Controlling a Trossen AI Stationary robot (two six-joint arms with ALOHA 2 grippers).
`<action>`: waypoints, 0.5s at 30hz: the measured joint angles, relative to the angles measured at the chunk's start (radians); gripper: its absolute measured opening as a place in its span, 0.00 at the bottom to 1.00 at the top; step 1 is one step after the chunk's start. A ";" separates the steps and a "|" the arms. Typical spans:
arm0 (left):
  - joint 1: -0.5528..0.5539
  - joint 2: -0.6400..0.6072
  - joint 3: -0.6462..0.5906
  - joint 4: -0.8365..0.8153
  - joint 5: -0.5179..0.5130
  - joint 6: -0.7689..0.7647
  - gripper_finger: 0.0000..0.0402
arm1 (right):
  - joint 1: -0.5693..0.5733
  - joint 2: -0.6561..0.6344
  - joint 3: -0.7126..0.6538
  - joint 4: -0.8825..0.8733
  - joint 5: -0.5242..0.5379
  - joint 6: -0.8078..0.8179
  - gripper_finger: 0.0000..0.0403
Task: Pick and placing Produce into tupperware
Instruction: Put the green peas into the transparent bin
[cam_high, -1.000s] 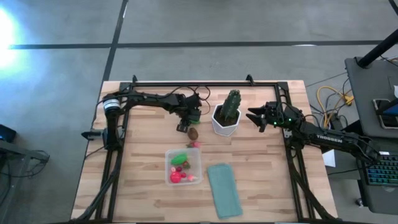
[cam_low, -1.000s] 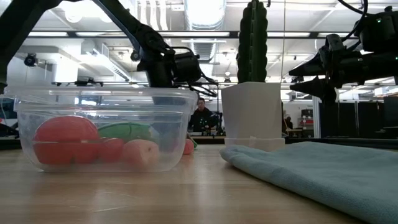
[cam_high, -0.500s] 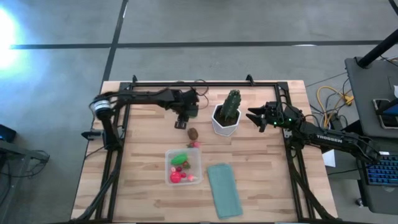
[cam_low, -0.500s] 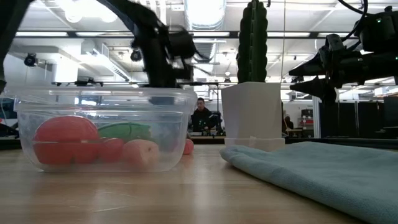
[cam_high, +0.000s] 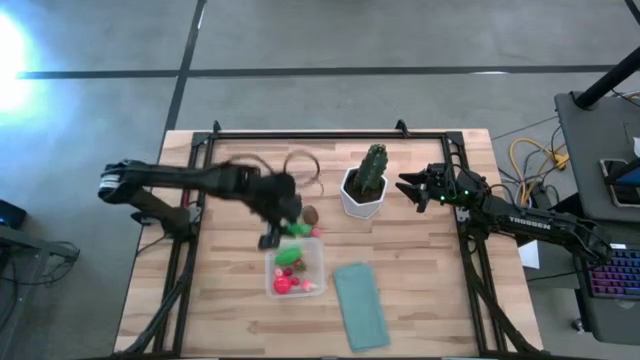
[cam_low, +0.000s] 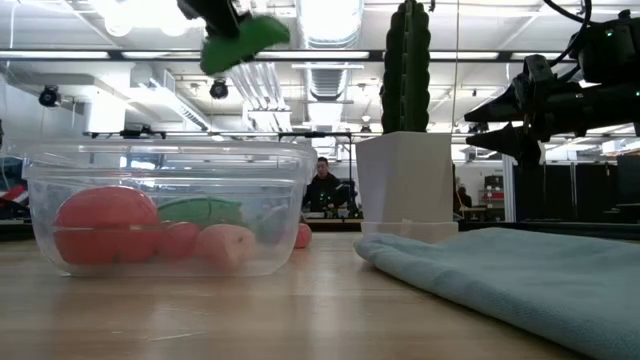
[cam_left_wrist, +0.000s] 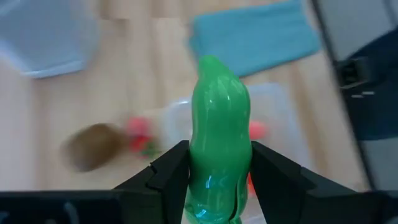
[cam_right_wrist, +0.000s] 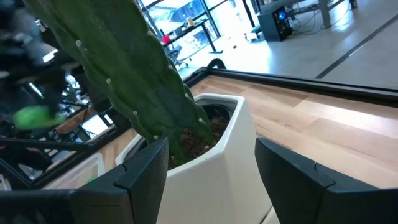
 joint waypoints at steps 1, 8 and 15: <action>-0.034 0.011 -0.003 0.014 -0.001 -0.031 0.37 | 0.000 0.000 0.000 0.000 0.000 0.000 0.58; -0.139 0.136 -0.006 0.081 0.066 -0.174 0.37 | 0.000 0.000 0.000 0.000 0.000 0.000 0.58; -0.139 0.208 -0.006 0.086 0.116 -0.258 0.37 | 0.000 0.000 0.000 0.000 0.000 0.000 0.58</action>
